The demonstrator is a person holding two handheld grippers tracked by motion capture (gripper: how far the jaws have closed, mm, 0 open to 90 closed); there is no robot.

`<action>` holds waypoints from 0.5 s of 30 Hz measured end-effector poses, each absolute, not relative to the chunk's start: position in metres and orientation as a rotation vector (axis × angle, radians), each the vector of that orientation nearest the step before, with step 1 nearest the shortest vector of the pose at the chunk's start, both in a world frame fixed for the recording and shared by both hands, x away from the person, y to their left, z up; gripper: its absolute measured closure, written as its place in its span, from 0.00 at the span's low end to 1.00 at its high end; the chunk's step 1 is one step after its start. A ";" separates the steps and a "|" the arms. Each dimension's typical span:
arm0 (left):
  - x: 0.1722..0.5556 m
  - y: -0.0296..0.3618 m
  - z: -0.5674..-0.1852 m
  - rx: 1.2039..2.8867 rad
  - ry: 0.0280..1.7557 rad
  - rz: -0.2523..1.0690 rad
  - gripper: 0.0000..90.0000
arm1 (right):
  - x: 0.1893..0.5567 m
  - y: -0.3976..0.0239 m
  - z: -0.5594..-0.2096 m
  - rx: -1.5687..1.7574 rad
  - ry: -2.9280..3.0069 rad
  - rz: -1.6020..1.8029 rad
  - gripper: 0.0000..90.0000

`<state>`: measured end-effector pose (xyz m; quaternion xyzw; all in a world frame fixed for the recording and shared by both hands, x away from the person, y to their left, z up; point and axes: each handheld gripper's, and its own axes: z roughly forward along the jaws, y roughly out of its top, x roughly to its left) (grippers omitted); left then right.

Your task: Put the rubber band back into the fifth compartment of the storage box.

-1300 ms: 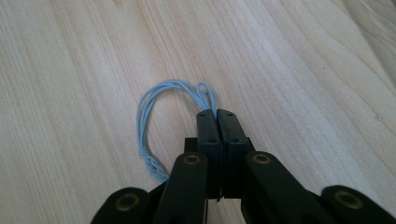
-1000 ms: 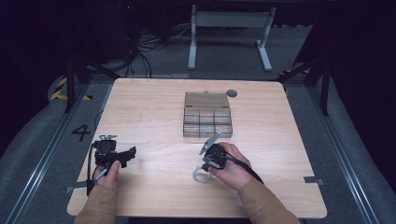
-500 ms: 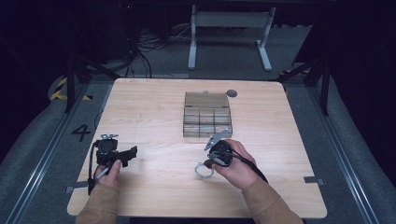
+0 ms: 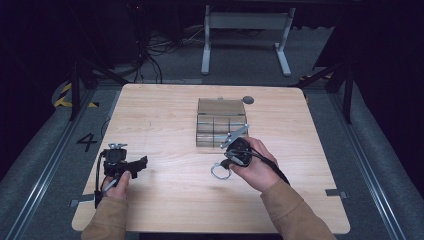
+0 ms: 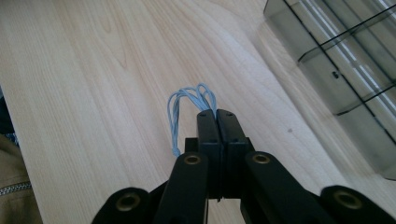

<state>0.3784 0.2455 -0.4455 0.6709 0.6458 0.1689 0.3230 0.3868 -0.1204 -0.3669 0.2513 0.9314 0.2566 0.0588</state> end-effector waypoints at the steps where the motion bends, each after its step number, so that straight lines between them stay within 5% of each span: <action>1: 0.378 0.246 -0.445 1.760 1.696 0.444 0.18 | 0.389 -0.121 -0.364 0.768 2.819 0.777 1.00; 15: 0.377 0.245 -0.446 1.763 1.698 0.443 0.18 | 0.410 -0.131 -0.348 0.849 2.761 0.790 1.00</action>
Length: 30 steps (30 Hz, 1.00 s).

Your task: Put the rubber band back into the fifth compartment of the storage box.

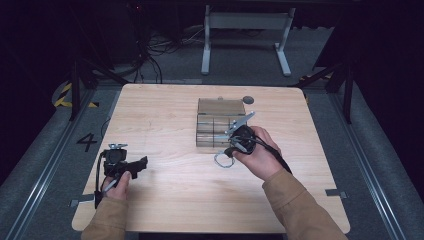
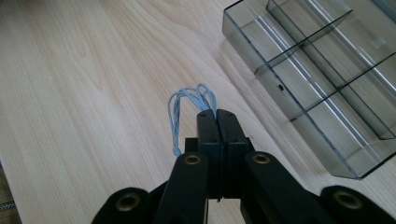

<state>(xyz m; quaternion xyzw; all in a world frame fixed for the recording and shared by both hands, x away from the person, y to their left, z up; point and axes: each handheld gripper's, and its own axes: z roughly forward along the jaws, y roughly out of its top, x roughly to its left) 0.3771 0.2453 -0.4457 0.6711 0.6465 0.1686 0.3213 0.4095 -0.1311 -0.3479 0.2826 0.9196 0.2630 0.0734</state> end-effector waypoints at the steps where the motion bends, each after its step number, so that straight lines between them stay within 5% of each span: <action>1: 0.377 0.246 -0.446 1.762 1.700 0.443 0.18 | 0.411 -0.132 -0.347 0.861 2.755 0.791 1.00; 30: 0.375 0.247 -0.446 1.764 1.701 0.446 0.18 | 0.462 -0.146 -0.330 1.034 2.703 0.880 1.00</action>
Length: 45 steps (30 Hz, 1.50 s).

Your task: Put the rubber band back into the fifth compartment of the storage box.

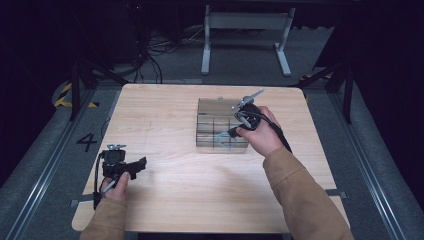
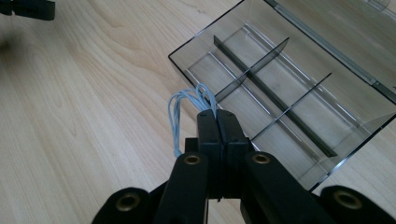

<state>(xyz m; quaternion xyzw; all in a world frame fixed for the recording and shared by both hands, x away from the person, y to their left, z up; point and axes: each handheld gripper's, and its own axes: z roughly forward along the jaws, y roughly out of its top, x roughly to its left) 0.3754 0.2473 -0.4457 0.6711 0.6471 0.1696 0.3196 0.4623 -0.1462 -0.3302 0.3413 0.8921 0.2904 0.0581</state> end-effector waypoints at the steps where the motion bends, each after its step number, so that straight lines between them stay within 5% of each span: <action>1: 0.375 0.247 -0.446 1.764 1.701 0.446 0.18 | 0.465 -0.146 -0.330 1.034 2.697 0.874 1.00; 45: 0.376 0.248 -0.446 1.757 1.700 0.440 0.18 | 0.504 -0.131 -0.359 1.128 2.608 0.876 1.00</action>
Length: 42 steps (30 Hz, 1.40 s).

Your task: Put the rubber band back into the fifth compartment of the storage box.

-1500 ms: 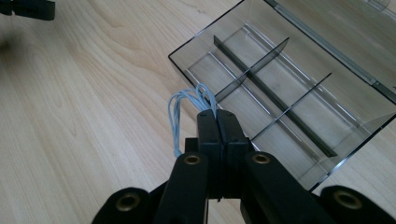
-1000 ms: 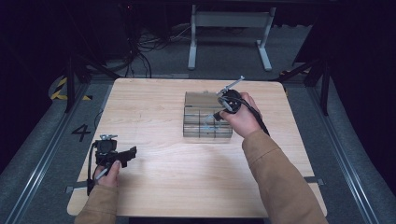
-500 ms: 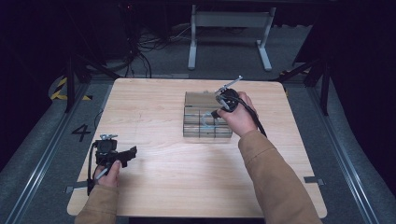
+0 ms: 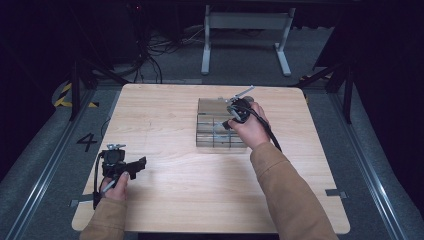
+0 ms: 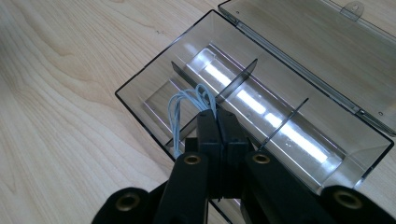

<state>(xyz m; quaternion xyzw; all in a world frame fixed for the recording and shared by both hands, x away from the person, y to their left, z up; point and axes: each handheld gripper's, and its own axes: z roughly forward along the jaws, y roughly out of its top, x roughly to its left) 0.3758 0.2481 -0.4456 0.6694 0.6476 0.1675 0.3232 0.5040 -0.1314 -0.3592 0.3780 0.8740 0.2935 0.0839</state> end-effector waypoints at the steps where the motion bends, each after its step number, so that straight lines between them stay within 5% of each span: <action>1: 0.376 0.248 -0.446 1.756 1.700 0.439 0.18 | 0.505 -0.131 -0.360 1.127 2.605 0.872 1.00; 42: 0.376 0.248 -0.446 1.759 1.699 0.440 0.18 | 0.517 -0.128 -0.404 1.235 2.606 0.727 1.00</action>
